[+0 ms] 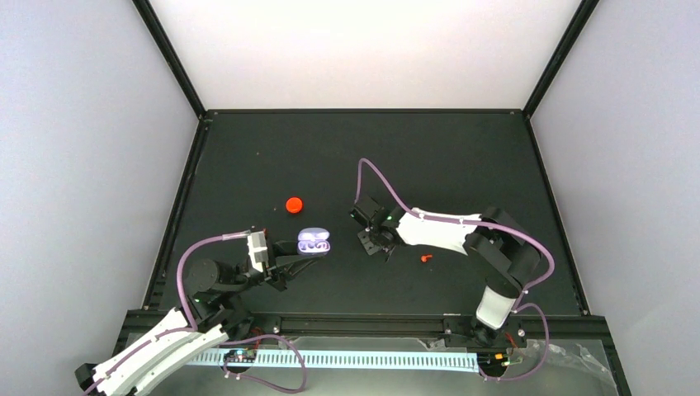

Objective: Insert the wireless bluetooth earbuds into the charging case
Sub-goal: Pick up the earbud from the center of the board.

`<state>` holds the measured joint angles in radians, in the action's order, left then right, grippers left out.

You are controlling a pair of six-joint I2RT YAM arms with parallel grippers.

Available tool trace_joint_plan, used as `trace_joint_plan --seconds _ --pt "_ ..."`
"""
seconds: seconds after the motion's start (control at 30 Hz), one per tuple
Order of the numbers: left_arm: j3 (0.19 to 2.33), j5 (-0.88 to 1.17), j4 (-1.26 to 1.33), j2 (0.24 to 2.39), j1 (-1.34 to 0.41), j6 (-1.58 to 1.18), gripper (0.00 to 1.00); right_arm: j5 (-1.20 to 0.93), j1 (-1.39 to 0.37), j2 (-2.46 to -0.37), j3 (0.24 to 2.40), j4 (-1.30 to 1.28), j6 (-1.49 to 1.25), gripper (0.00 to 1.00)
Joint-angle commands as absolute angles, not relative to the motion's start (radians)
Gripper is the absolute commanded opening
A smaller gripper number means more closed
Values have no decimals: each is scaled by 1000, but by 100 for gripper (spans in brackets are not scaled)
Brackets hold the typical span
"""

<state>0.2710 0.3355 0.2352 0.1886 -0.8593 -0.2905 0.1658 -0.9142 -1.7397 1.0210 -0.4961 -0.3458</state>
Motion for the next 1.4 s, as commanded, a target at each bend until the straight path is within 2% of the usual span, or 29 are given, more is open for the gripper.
trace_joint_plan --seconds 0.0,0.73,0.9,1.1,1.37 --pt "284 317 229 178 -864 -282 1 217 -914 -1748 1019 -506 -348 32" --pt "285 329 245 194 -864 -285 1 219 -913 -1717 989 -500 -331 30" --pt "287 330 244 193 -862 -287 2 254 -914 -1743 1019 -510 -329 26" --pt "288 331 240 189 -864 -287 2 278 -914 -1745 1037 -525 -318 17" --pt "287 331 234 184 -864 -285 2 244 -914 -1684 962 -524 -290 12"
